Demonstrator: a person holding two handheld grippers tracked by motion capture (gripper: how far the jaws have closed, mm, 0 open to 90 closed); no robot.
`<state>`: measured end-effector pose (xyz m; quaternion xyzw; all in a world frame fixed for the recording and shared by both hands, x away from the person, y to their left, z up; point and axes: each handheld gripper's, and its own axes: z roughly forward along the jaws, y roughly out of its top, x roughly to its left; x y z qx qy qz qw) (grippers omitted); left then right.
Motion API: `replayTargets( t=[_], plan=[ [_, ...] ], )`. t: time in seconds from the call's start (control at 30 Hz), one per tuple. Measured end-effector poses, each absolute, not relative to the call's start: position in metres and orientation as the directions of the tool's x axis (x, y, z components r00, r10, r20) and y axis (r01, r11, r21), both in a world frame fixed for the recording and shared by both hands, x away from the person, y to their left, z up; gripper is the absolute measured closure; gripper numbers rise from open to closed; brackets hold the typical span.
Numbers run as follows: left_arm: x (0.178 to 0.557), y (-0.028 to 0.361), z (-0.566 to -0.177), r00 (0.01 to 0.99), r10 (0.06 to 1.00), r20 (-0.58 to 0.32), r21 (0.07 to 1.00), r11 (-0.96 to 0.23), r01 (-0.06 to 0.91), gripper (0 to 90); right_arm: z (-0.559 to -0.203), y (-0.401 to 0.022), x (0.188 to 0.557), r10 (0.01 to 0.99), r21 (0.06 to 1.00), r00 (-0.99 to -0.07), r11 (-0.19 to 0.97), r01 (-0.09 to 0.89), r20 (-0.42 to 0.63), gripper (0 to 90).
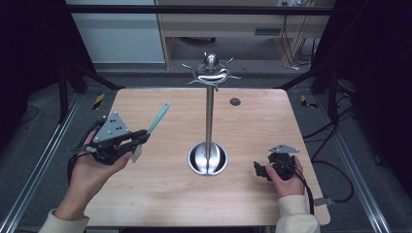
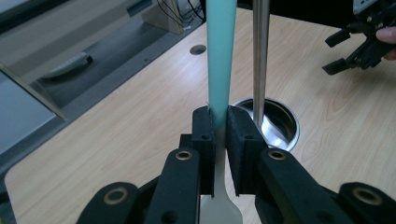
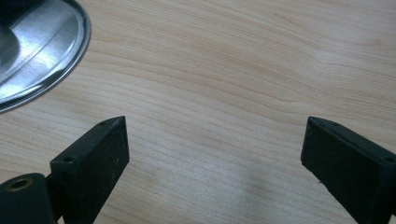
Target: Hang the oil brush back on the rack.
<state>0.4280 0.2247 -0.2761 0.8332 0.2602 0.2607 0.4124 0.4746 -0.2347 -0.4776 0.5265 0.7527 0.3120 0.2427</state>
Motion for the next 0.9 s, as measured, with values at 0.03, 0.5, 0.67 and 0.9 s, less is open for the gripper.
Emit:
replayTargets(
  t=[0.03,0.5,0.67,0.9],
  plan=[
    [0.428,0.225,-0.276,0.729,0.649,0.220,0.823,-0.524,0.219,81.9,-0.478,-0.234,0.475,0.945,0.724,-0.326,0.250,0.643,-0.036,8.4],
    [0.428,0.213,-0.253,0.732,0.649,0.209,0.865,-0.472,0.171,81.9,-0.478,-0.234,0.475,0.945,0.725,-0.326,0.249,0.642,-0.036,8.3],
    [0.430,0.207,-0.249,0.735,0.647,0.202,0.877,-0.453,0.159,81.9,-0.477,-0.231,0.474,0.941,0.726,-0.337,0.259,0.637,-0.040,8.4],
    [0.430,0.199,-0.240,0.736,0.641,0.217,0.885,-0.448,0.129,81.9,-0.477,-0.232,0.474,0.941,0.728,-0.336,0.258,0.635,-0.041,8.4]
  ],
)
